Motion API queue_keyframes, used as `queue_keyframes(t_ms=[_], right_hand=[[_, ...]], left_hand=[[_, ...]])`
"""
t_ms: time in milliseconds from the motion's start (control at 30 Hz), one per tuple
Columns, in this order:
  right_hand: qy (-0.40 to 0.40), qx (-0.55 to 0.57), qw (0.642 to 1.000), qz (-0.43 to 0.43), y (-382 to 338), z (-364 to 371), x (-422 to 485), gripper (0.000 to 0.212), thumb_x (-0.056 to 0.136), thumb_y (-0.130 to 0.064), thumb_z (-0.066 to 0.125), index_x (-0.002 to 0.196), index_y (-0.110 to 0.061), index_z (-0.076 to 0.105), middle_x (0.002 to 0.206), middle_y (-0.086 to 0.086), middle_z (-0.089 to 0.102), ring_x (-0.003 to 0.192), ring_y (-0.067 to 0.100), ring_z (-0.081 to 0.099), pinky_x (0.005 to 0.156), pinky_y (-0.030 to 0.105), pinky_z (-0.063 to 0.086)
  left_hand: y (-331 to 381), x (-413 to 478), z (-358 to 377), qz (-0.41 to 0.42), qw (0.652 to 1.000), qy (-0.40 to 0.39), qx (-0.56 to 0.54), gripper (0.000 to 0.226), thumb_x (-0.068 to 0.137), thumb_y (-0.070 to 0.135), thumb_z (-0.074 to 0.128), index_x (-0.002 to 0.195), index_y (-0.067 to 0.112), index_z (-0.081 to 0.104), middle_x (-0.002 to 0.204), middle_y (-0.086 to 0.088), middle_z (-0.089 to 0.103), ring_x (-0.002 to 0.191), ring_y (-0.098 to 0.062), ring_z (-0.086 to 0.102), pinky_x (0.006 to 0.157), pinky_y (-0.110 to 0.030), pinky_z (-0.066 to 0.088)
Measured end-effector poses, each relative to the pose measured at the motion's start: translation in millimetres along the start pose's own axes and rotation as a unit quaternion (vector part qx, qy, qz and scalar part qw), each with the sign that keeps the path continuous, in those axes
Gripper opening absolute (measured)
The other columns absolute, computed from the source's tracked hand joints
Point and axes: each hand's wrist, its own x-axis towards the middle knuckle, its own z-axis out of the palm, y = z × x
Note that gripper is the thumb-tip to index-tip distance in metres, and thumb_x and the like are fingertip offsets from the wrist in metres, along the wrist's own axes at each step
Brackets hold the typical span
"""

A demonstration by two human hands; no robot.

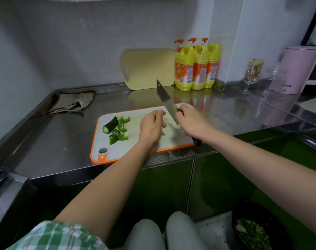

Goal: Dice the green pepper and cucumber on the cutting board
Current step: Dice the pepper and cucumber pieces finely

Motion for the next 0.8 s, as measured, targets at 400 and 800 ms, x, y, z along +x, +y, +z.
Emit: queue_keyframes(t_ms=[400, 800], right_hand=[[0.032, 0.104, 0.994, -0.016, 38.5, 1.7, 6.3, 0.046, 0.105, -0.034, 0.025, 0.13, -0.021, 0.061, 0.124, 0.013, 0.05, 0.119, 0.027, 0.047, 0.101, 0.035, 0.036], [-0.077, 0.051, 0.996, 0.007, 40.5, 17.7, -2.1, 0.043, 0.103, -0.051, 0.017, 0.145, -0.047, 0.011, 0.163, 0.002, -0.002, 0.149, 0.018, -0.009, 0.118, 0.042, -0.002]], left_hand=[[7.2, 13.4, 26.6, -0.165, 0.983, -0.02, -0.074, 0.025, 0.098, 0.013, 0.034, 0.078, 0.008, 0.05, 0.07, -0.02, 0.062, 0.05, -0.032, 0.056, 0.054, -0.033, 0.045], [12.1, 19.2, 30.7, -0.181, 0.977, 0.005, -0.115, 0.03, 0.097, 0.008, 0.032, 0.072, 0.01, 0.048, 0.071, -0.016, 0.053, 0.05, -0.025, 0.047, 0.047, -0.027, 0.039]])
